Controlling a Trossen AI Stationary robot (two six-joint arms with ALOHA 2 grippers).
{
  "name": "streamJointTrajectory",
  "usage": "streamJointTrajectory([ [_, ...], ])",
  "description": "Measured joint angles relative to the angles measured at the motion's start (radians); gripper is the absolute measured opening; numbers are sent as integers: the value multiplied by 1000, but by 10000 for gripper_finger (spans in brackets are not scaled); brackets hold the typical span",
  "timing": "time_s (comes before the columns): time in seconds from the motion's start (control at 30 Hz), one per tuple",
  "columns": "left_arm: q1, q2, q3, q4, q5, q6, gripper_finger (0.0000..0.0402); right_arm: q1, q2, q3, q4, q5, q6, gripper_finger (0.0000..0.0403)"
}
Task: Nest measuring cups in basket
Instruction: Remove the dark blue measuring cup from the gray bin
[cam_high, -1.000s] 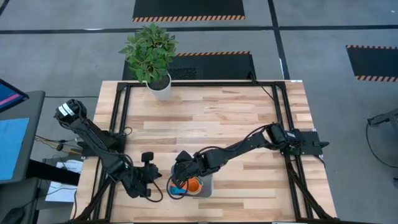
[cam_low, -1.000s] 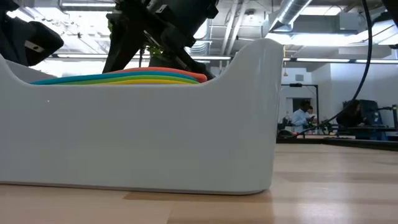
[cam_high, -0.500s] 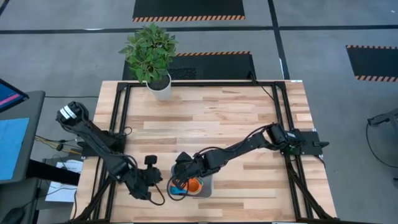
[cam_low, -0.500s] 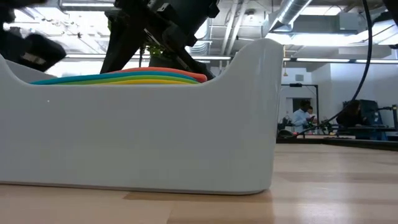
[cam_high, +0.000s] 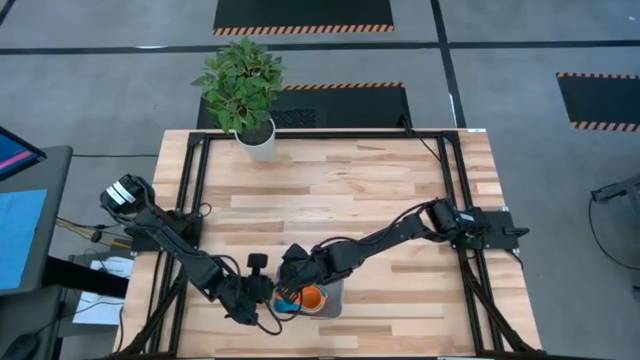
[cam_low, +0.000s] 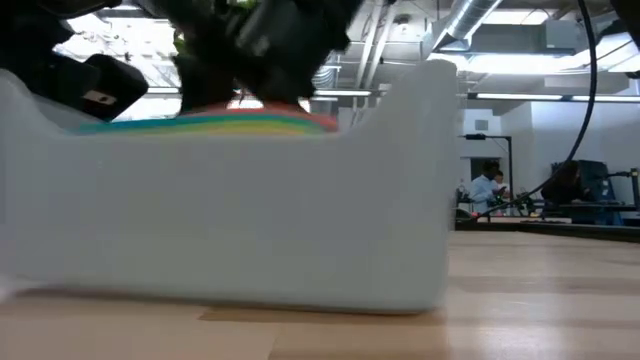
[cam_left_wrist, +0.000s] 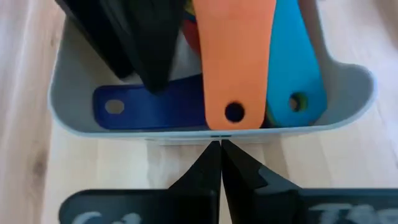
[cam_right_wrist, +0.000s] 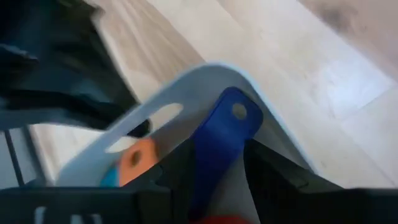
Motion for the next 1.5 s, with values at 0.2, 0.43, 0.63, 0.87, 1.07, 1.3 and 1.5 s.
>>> streamJointTrajectory([
  [0.2,11,0,8,-13,5,18,0,-7,27,3,43,-10,-8,170],
  [0.43,10,0,8,-21,15,17,0,-9,22,0,65,3,-23,157],
  [0.63,10,0,8,-11,15,28,0,-10,22,-1,61,-7,-12,157],
  [0.87,14,0,8,-6,5,40,0,-10,22,-1,71,-14,-14,155],
  [1.07,33,-1,8,2,10,63,0,-10,22,-3,83,-21,-26,144],
  [1.3,37,-1,8,14,-1,61,0,-10,26,-3,89,-28,-22,104],
  [1.5,37,-1,9,15,2,60,0,-8,26,-3,88,-28,-48,58],
])
